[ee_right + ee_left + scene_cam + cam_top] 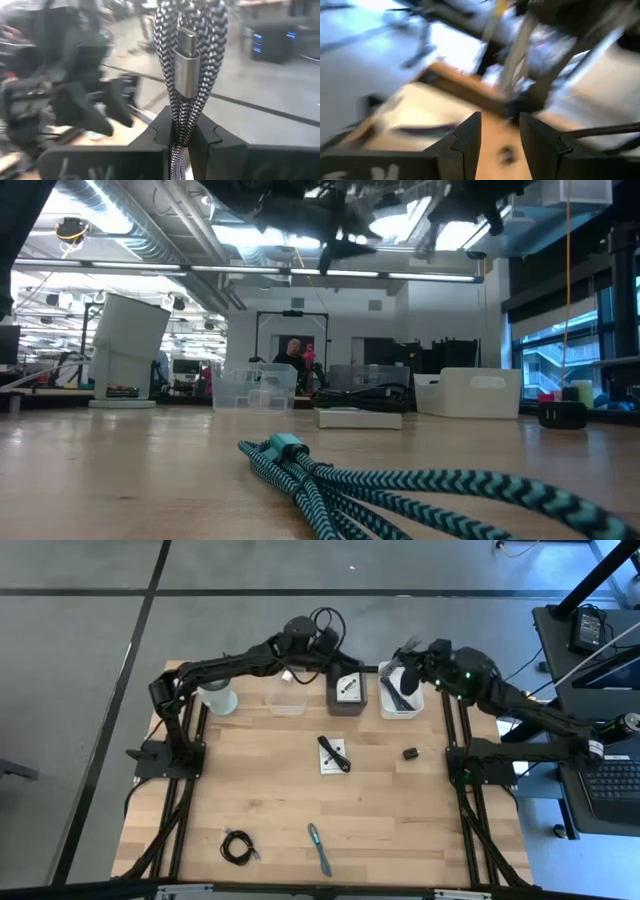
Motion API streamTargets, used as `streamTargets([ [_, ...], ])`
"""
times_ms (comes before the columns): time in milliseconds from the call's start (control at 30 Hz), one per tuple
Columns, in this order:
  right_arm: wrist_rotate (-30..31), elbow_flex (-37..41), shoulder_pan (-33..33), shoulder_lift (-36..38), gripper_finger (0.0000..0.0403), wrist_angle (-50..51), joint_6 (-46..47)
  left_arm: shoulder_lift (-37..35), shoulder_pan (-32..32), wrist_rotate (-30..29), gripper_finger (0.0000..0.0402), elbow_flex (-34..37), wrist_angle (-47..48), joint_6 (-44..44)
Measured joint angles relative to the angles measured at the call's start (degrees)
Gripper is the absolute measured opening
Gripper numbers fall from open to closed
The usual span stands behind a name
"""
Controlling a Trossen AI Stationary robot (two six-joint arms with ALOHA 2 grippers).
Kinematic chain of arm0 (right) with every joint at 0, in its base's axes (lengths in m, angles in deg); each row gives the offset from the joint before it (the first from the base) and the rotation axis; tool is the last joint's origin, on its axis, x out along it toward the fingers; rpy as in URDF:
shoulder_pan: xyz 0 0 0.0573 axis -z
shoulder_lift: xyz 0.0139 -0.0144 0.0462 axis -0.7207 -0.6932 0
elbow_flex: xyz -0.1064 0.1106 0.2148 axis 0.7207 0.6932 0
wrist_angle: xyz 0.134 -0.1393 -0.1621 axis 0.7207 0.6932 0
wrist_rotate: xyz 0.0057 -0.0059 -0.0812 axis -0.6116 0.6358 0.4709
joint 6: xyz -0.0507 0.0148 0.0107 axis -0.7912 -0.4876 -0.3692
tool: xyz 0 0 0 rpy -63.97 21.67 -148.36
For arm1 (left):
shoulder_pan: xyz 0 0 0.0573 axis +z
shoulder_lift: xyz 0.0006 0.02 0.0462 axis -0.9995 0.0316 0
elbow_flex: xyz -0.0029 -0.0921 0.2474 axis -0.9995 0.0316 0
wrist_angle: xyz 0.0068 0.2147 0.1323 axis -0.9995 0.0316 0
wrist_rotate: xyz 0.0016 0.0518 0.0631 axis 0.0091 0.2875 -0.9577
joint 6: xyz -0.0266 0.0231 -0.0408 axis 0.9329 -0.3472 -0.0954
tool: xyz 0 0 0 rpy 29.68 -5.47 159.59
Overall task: Pick and place items into bin
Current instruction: Put the white charger cable into the white bin
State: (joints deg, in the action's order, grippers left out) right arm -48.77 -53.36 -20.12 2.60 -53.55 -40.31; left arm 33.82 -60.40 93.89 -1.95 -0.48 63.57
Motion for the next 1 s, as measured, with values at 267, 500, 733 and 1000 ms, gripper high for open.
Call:
streamTargets([
  [267,-0.2,-14.0,9.2,-10.5,0.0027,23.2,-4.5,-0.5,-2.7,-20.8,0.0111,0.0,16.8,-9.8],
  [500,-7.0,-24.5,17.6,-29.2,0.0027,40.2,-8.8,-0.5,-3.7,-26.5,0.0107,0.0,25.8,-8.3],
  [733,-13.9,-24.7,25.4,-40.5,0.0027,43.3,-13.1,-0.5,-4.0,-31.1,0.0106,0.0,40.9,-3.3],
  [1000,-14.6,-24.7,27.9,-48.7,0.0027,45.1,-16.7,-1.4,-8.5,-41.7,0.0083,0.0,45.5,-2.1],
])
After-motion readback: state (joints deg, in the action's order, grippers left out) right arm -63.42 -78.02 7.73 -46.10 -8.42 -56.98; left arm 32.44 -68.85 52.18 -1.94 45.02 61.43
